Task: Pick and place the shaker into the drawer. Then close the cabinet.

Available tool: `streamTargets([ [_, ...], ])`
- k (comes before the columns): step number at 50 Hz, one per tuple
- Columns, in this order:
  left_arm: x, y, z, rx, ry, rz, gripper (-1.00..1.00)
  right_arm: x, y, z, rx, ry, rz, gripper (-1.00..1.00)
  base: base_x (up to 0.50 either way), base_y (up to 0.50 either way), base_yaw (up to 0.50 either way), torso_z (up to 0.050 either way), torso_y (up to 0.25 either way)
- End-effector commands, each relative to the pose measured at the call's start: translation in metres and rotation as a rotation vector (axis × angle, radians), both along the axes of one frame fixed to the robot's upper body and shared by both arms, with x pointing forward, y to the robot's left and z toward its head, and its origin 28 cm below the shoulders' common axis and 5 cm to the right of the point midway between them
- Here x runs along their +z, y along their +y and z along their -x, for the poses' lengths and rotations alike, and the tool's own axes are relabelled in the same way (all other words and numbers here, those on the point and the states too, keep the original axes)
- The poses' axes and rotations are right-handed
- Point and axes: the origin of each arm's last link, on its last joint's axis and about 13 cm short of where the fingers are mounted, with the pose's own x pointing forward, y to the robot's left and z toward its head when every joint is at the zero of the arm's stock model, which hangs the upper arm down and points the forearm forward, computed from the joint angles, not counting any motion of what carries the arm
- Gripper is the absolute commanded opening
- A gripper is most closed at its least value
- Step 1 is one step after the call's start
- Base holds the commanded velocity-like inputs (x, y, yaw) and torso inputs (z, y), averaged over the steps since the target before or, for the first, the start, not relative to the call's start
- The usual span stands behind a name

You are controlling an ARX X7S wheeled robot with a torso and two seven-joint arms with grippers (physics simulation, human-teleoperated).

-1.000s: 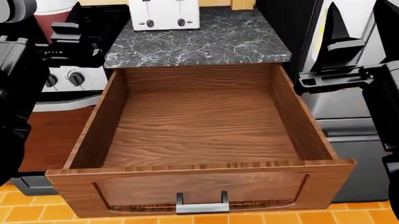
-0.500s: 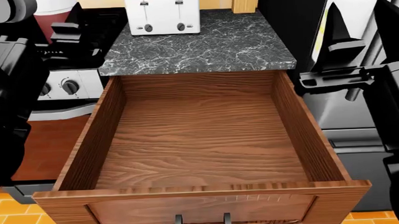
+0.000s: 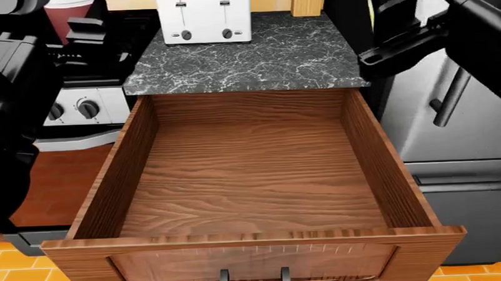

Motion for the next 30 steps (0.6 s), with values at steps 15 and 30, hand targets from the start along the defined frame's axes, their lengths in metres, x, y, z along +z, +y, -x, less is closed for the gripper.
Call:
streamTargets([
  [15, 0.001, 0.002, -0.002, 0.005, -0.009, 0.009, -1.0, 0.02, 0.015, -0.031, 0.269, 0.314, 0.454, -1.0, 0.0, 0.0, 0.0, 0.001, 0.001],
  [30, 0.001, 0.002, -0.001, 0.013, -0.009, 0.006, -1.0, -0.005, 0.02, -0.04, 0.321, 0.414, 0.512, -1.0, 0.0, 0.0, 0.0, 0.0, 0.001],
])
